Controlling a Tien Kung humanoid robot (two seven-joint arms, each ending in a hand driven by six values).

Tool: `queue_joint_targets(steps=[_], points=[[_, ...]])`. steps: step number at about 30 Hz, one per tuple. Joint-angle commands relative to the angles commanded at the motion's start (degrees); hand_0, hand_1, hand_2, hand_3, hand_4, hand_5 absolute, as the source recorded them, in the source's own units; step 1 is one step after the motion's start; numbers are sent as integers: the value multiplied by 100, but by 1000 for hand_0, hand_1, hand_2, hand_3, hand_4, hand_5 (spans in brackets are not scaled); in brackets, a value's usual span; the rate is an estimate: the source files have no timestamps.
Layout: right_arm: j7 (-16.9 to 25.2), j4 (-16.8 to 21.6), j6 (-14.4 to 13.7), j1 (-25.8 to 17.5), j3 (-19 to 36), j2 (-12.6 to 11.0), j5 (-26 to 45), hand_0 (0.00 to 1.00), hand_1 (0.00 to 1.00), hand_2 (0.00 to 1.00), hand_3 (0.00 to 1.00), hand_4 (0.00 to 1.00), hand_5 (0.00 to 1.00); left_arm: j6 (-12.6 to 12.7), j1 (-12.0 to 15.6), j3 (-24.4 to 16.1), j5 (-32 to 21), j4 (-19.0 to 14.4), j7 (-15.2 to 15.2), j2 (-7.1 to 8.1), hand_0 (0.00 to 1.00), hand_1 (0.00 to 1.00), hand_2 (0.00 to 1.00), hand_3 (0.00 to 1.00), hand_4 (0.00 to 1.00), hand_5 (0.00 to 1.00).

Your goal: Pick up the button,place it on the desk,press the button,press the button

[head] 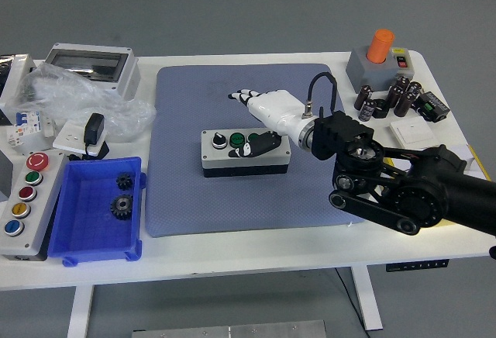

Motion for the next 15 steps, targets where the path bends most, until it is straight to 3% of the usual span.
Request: queue_joint_targets(steps=[2,3,8,9,14,15], points=[[-100,284,59,-87,223,-249,-240,719,750,998,998,998,615,4,5,-7,-4,-1,-5,0,617,653,610,631,663,330],[-171,447,115,-125,328,-396,-401,714,735,976,998,998,729,7,7,-1,-11,0,-7,1,617,654,610,631,662,331],[-433,1108,484,-146,360,-984,-1076,714,735,976,998,998,729,18,6,7,-22,1,-15,9,617,654,610,631,662,331],[-486,1239,590,-135,329,-1091,-1200,696,684,767,998,930,611,20,1,7,-19,1,-16,11,617,653,610,631,662,333],[-643,1750,1029,-132,268,-1381,-1300,696,684,767,998,930,611,24,-18,-8,-1,0,-24,19,617,653,610,631,662,333],[-657,1803,1086,-141,270,-1414,-1257,609,578,472,991,538,217,24,-20,-6,-4,0,-24,20,617,653,611,632,662,333]])
